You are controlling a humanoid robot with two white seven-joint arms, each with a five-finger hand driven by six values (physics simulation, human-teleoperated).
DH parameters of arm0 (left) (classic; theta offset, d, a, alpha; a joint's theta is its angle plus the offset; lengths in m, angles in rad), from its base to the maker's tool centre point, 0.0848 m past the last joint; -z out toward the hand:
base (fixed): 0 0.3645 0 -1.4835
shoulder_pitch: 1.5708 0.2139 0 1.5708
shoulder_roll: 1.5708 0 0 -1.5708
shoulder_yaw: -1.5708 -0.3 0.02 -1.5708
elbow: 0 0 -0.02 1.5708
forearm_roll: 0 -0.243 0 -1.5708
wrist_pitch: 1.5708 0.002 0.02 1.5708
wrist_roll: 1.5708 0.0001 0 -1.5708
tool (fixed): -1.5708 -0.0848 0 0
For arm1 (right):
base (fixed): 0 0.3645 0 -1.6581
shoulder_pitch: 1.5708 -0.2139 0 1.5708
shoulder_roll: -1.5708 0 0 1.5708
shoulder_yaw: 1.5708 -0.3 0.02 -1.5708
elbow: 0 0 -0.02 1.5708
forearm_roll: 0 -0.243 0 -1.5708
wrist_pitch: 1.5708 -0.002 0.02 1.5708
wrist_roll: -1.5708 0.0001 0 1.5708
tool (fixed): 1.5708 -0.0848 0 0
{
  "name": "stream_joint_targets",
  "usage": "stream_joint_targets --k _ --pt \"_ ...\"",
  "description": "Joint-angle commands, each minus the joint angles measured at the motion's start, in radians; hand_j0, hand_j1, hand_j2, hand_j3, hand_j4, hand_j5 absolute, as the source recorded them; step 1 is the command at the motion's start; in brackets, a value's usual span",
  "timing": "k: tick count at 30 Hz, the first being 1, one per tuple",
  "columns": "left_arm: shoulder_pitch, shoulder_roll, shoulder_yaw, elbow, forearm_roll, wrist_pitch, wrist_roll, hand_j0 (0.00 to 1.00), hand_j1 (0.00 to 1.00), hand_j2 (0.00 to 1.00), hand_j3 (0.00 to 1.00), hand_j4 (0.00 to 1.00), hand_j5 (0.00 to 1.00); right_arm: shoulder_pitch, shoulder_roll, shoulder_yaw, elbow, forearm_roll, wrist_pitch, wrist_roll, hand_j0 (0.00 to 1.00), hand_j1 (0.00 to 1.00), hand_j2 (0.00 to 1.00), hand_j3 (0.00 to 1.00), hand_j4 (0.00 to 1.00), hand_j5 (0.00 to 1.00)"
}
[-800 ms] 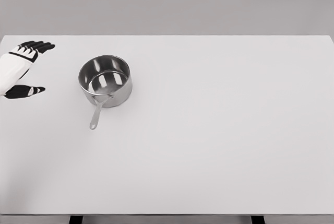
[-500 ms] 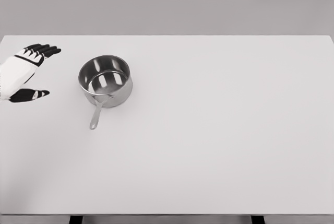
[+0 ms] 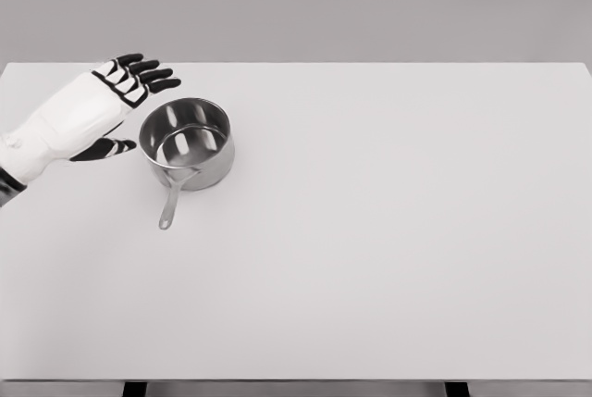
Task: Rotate pot handle
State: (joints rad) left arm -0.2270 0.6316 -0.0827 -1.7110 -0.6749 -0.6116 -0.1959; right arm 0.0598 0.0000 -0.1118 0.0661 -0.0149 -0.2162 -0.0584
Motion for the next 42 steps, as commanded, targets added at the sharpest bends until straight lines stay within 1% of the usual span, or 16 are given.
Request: stream_joint_targets --k 1,3,4,6,8,11,14,16,18,20,22,23,25,35,42 --pt "-0.006 0.013 -0.133 -0.025 0.006 0.001 0.035 1.0 1.0 1.0 1.0 1.0 1.0 0.0 0.0 0.0 0.0 0.0 0.0 0.0 1.0 1.0 1.0 1.0 1.0 1.0" --pt "-0.063 0.005 -0.229 -0.027 0.003 0.001 0.035 1.0 1.0 1.0 1.0 1.0 1.0 0.0 0.0 0.0 0.0 0.0 0.0 0.0 1.0 1.0 1.0 1.0 1.0 1.0" --pt "-0.12 0.002 -0.296 -0.027 0.005 0.001 0.035 1.0 1.0 1.0 1.0 1.0 1.0 0.0 0.0 0.0 0.0 0.0 0.0 0.0 1.0 1.0 1.0 1.0 1.0 1.0" --pt "-0.16 -0.004 -0.354 -0.027 0.006 0.001 0.036 1.0 1.0 1.0 1.0 1.0 1.0 0.0 0.0 0.0 0.0 0.0 0.0 0.0 1.0 1.0 1.0 1.0 1.0 1.0" --pt "-0.161 -0.029 -0.41 -0.024 0.0 0.001 0.036 1.0 1.0 1.0 1.0 1.0 1.0 -0.002 0.0 0.0 0.0 0.0 0.0 0.0 1.0 1.0 1.0 1.0 1.0 1.0" --pt "-0.158 -0.043 -0.437 -0.018 -0.014 0.001 0.038 1.0 1.0 1.0 1.0 1.0 1.0 0.0 0.0 0.0 0.0 0.0 0.0 0.0 1.0 1.0 1.0 1.0 1.0 1.0" --pt "-0.153 -0.075 -0.443 -0.016 -0.068 0.001 0.038 1.0 1.0 1.0 1.0 1.0 1.0 -0.002 0.0 0.0 0.0 0.0 0.0 0.0 1.0 1.0 1.0 1.0 1.0 1.0" --pt "-0.155 -0.075 -0.443 -0.013 -0.08 0.001 0.038 1.0 1.0 1.0 1.0 1.0 1.0 0.0 0.0 0.0 0.0 0.0 0.0 0.0 1.0 1.0 1.0 1.0 1.0 1.0" --pt "-0.158 -0.098 -0.44 0.016 -0.147 0.001 0.041 1.0 1.0 1.0 1.0 1.0 1.0 0.0 0.0 0.0 0.0 0.0 0.0 0.0 1.0 1.0 1.0 1.0 1.0 1.0" --pt "-0.157 -0.104 -0.44 0.027 -0.153 0.001 0.041 1.0 1.0 1.0 1.0 1.0 1.0 0.0 0.0 0.0 0.0 0.0 0.0 0.0 1.0 1.0 1.0 1.0 1.0 1.0" --pt "-0.157 -0.124 -0.44 0.07 -0.164 0.001 0.041 1.0 1.0 1.0 1.0 1.0 1.0 0.0 0.0 0.0 0.0 0.0 0.0 0.0 1.0 1.0 1.0 1.0 1.0 1.0" --pt "-0.155 -0.138 -0.44 0.085 -0.184 0.001 0.044 1.0 1.0 1.0 1.0 1.0 1.0 0.0 0.0 0.0 0.0 0.0 0.0 0.0 1.0 1.0 1.0 1.0 1.0 1.0" --pt "-0.152 -0.141 -0.442 0.088 -0.201 0.001 0.073 1.0 1.0 1.0 1.0 1.0 1.0 0.0 0.0 0.0 0.0 0.0 0.0 0.0 1.0 1.0 1.0 1.0 1.0 1.0" --pt "-0.143 -0.145 -0.431 0.091 -0.206 0.001 0.076 1.0 1.0 1.0 1.0 1.0 1.0 0.0 0.0 0.0 0.0 0.0 0.0 0.0 1.0 1.0 1.0 1.0 1.0 1.0" --pt "-0.138 -0.13 -0.413 0.091 -0.204 0.001 0.076 1.0 1.0 1.0 1.0 1.0 1.0 -0.002 0.0 0.0 0.0 0.0 0.0 0.0 1.0 1.0 1.0 1.0 1.0 1.0"
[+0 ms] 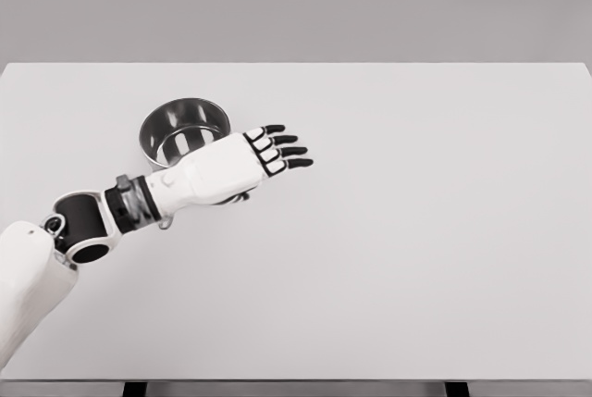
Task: Rotate pot handle
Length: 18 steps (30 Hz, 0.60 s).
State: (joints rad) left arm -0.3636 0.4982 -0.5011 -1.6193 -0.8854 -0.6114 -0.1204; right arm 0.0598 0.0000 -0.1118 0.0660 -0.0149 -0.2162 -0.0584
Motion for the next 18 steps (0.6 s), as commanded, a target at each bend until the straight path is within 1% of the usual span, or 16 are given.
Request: stream_joint_targets --k 1,5,8,11,12,18 --pt "0.008 0.006 0.006 -0.001 0.006 0.001 0.001 1.0 1.0 1.0 1.0 1.0 1.0 0.0 0.0 0.0 0.0 0.0 0.0 0.0 1.0 1.0 1.0 1.0 1.0 1.0" --pt "0.018 0.031 0.013 0.03 0.008 0.001 0.001 1.0 1.0 1.0 1.0 1.0 1.0 -0.002 0.0 0.0 0.0 0.0 0.0 0.0 1.0 1.0 1.0 1.0 1.0 1.0" --pt "0.023 0.051 0.029 0.033 0.011 0.001 0.004 1.0 1.0 1.0 1.0 1.0 1.0 0.0 0.0 0.0 0.0 0.0 0.0 0.0 1.0 1.0 1.0 1.0 1.0 1.0" --pt "0.026 0.059 0.029 0.033 0.011 0.001 0.008 1.0 1.0 1.0 1.0 1.0 1.0 0.0 0.0 0.0 0.0 0.0 0.0 0.0 1.0 1.0 1.0 1.0 1.0 1.0" --pt "0.037 0.063 0.029 0.033 0.011 0.001 0.008 1.0 1.0 1.0 1.0 1.0 1.0 0.0 0.0 0.0 0.0 0.0 0.0 0.0 1.0 1.0 1.0 1.0 1.0 1.0" --pt "0.04 0.1 0.039 0.032 0.02 0.001 0.008 1.0 1.0 1.0 1.0 1.0 1.0 0.0 0.0 0.0 0.0 0.0 0.0 0.0 1.0 1.0 1.0 1.0 1.0 1.0"
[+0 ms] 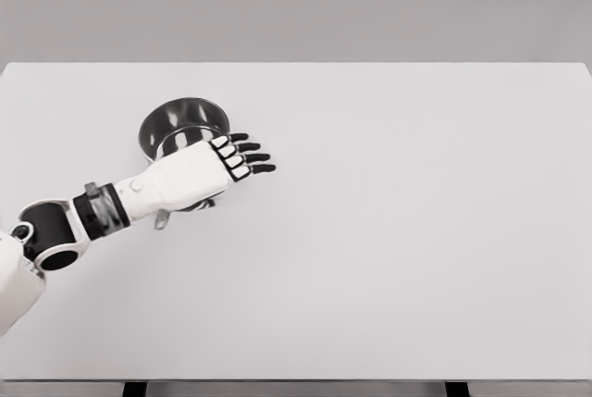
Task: Rotate pot handle
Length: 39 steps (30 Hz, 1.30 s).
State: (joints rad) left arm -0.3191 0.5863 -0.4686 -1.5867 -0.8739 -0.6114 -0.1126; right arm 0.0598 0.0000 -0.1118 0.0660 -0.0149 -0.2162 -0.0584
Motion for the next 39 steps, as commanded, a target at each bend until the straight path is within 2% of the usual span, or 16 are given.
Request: stream_joint_targets --k 1,14,19,30,34,39 --pt "0.002 0.015 0.011 -0.001 0.009 0.001 0.002 1.0 1.0 1.0 1.0 1.0 1.0 0.0 0.0 0.0 0.0 0.0 0.0 0.0 1.0 1.0 1.0 1.0 1.0 1.0" --pt "0.017 0.046 0.044 0.001 0.009 0.001 0.004 1.0 1.0 1.0 1.0 1.0 1.0 0.0 0.0 0.0 0.0 0.0 0.0 0.0 1.0 1.0 1.0 1.0 1.0 1.0" --pt "0.017 0.086 0.065 0.001 0.015 0.001 0.047 1.0 1.0 1.0 1.0 1.0 1.0 0.0 0.0 0.0 0.0 0.0 0.0 0.0 1.0 1.0 1.0 1.0 1.0 1.0" --pt "0.025 0.118 0.07 0.01 0.049 0.001 0.047 1.0 1.0 1.0 1.0 1.0 1.0 0.0 0.0 0.0 0.0 0.0 0.0 0.0 1.0 1.0 1.0 1.0 1.0 1.0" --pt "0.032 0.138 0.119 0.045 0.056 0.001 0.047 1.0 1.0 1.0 1.0 1.0 1.0 0.0 0.0 0.0 0.0 0.0 0.0 0.0 1.0 1.0 1.0 1.0 1.0 1.0" --pt "0.031 0.145 0.139 0.056 0.056 0.001 0.054 1.0 1.0 1.0 1.0 1.0 1.0 0.0 0.0 0.0 0.0 0.0 0.0 0.0 1.0 1.0 1.0 1.0 1.0 1.0"
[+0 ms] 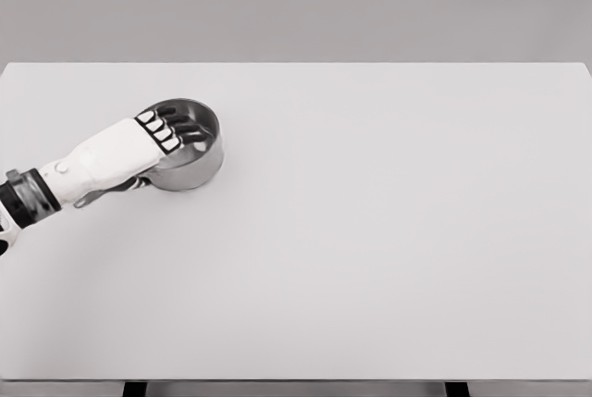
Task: Rotate pot handle
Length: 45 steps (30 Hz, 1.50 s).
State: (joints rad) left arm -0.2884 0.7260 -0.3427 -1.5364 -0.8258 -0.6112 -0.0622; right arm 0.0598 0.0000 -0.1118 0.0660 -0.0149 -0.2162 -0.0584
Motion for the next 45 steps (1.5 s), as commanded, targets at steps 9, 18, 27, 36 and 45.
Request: stream_joint_targets --k 9,18,27,36,45 --pt "0.002 0.035 0.022 0.01 0.005 0.0 0.009 1.0 1.0 1.0 1.0 1.0 1.0 0.0 0.0 0.0 0.0 0.0 0.0 0.0 1.0 1.0 1.0 1.0 1.0 1.0" --pt "0.0 0.049 0.056 0.068 0.007 0.0 0.01 1.0 1.0 1.0 1.0 1.0 1.0 0.0 0.0 0.0 0.0 0.0 0.0 0.0 1.0 1.0 1.0 1.0 1.0 1.0" --pt "-0.009 0.05 0.073 0.079 0.005 0.0 0.01 1.0 1.0 1.0 1.0 1.0 1.0 -0.002 0.0 0.0 0.0 0.0 0.0 0.0 1.0 1.0 1.0 1.0 1.0 1.0" --pt "-0.017 0.069 0.087 0.131 0.004 0.0 0.01 1.0 1.0 1.0 1.0 1.0 1.0 0.0 0.0 0.0 0.0 0.0 0.0 0.0 1.0 1.0 1.0 1.0 1.0 1.0" --pt "-0.054 0.064 0.09 0.183 -0.004 0.0 0.009 1.0 1.0 1.0 1.0 1.0 1.0 -0.002 0.0 0.0 0.0 0.0 0.0 0.0 1.0 1.0 1.0 1.0 1.0 1.0"
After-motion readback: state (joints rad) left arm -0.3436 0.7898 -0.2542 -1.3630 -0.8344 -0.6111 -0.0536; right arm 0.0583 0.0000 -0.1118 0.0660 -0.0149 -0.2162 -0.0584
